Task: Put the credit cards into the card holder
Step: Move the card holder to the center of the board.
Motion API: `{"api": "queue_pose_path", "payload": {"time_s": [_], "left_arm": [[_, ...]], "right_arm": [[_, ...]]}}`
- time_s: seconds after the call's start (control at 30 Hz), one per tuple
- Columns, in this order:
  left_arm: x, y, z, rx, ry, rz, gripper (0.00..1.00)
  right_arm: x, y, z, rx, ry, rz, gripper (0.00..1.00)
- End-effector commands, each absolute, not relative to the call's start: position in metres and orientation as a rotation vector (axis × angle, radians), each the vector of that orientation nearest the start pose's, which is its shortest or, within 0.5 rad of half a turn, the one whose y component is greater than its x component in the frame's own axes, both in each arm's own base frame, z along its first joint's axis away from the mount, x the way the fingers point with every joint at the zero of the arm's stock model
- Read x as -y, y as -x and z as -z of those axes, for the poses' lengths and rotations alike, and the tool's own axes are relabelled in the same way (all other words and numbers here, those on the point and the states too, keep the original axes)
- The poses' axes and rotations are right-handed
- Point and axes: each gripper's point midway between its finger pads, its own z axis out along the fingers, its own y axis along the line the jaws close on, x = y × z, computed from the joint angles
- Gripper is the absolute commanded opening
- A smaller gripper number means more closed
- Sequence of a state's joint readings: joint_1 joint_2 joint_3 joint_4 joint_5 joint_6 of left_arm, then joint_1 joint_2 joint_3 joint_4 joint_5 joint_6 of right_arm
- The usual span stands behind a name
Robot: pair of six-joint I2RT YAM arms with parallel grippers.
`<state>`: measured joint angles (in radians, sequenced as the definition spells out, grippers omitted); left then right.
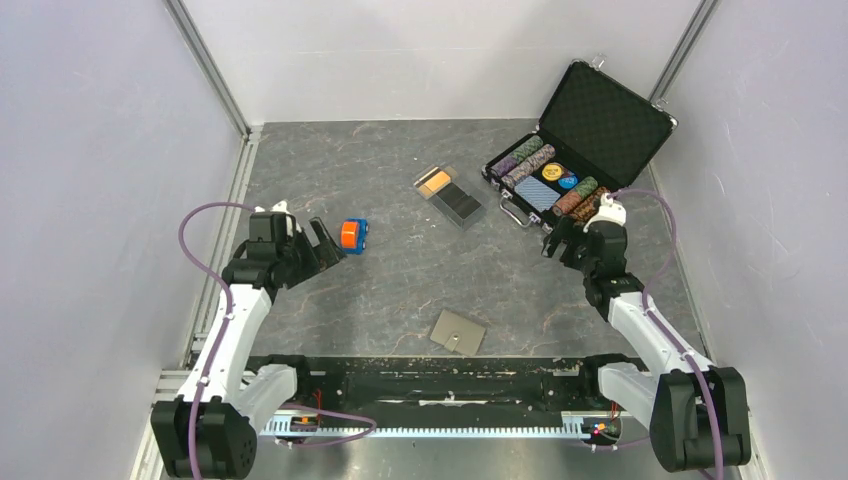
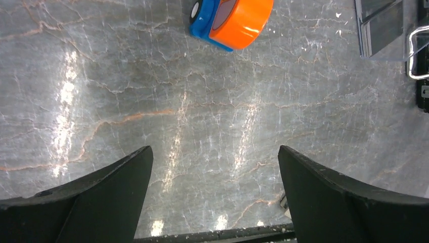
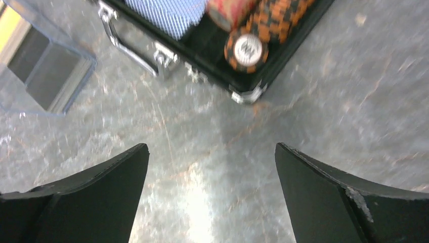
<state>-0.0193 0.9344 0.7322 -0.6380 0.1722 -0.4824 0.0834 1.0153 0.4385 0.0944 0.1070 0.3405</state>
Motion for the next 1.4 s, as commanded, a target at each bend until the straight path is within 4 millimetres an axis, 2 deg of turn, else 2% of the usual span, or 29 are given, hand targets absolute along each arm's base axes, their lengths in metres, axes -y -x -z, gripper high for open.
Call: {"api": "queue_pose_path", "payload": {"time_s": [0.0,0.07,0.17,0.3,0.37,0.47,0.57,0.63,0.73,0.83,0.93,1.03,1.17,1.37], "left_arm": [[0.065,-0.255,-0.148,-2.385,0.541,0.531,1.0],[0.074,-0.26,-0.154,-2.402,0.539,0.593,1.0],[0.1,-0.267,-0.164,-2.406,0.458,0.793,1.0],[0.136,-0.268,-0.158,-2.468,0.397,0.921,1.0],[0.162,-0.261,-0.151,-2.532,0.353,0.976,1.0],[0.206,-0.241,-0.144,-2.623,0.214,1.051,1.0],[0.233,-0.218,-0.134,-2.704,0.113,1.093,1.0],[0.244,-0.203,-0.125,-2.754,0.074,1.14,0.99],[0.261,-0.178,-0.11,-2.824,-0.011,1.225,0.92],[0.269,-0.158,-0.092,-2.905,-0.064,1.244,0.88],[0.277,-0.148,-0.078,-2.95,-0.094,1.284,0.82],[0.282,-0.144,-0.064,-2.989,-0.106,1.277,0.78],[0.294,-0.143,-0.05,-3.014,-0.127,1.301,0.7],[0.325,-0.157,-0.036,-3.038,-0.206,1.309,0.45]], "right_arm": [[-0.04,-0.302,-0.088,-2.179,-0.421,-0.282,0.98],[-0.054,-0.299,-0.086,-2.208,-0.406,-0.373,0.98],[-0.075,-0.293,-0.083,-2.235,-0.349,-0.505,0.98],[-0.102,-0.273,-0.071,-2.304,-0.226,-0.663,0.98],[-0.117,-0.257,-0.064,-2.358,-0.155,-0.729,0.98],[-0.137,-0.229,-0.053,-2.435,-0.055,-0.791,0.98],[-0.153,-0.196,-0.043,-2.494,0.016,-0.899,0.99],[-0.163,-0.172,-0.035,-2.529,0.034,-1.008,0.99],[-0.17,-0.143,-0.022,-2.581,0.044,-1.123,0.93],[-0.176,-0.13,-0.018,-2.592,0.028,-1.204,0.9],[-0.184,-0.121,-0.018,-2.577,-0.013,-1.296,0.86],[-0.188,-0.115,-0.015,-2.581,-0.017,-1.334,0.81],[-0.193,-0.109,-0.015,-2.604,0.011,-1.371,0.7],[-0.198,-0.111,-0.015,-2.62,0.038,-1.376,0.57]]}}
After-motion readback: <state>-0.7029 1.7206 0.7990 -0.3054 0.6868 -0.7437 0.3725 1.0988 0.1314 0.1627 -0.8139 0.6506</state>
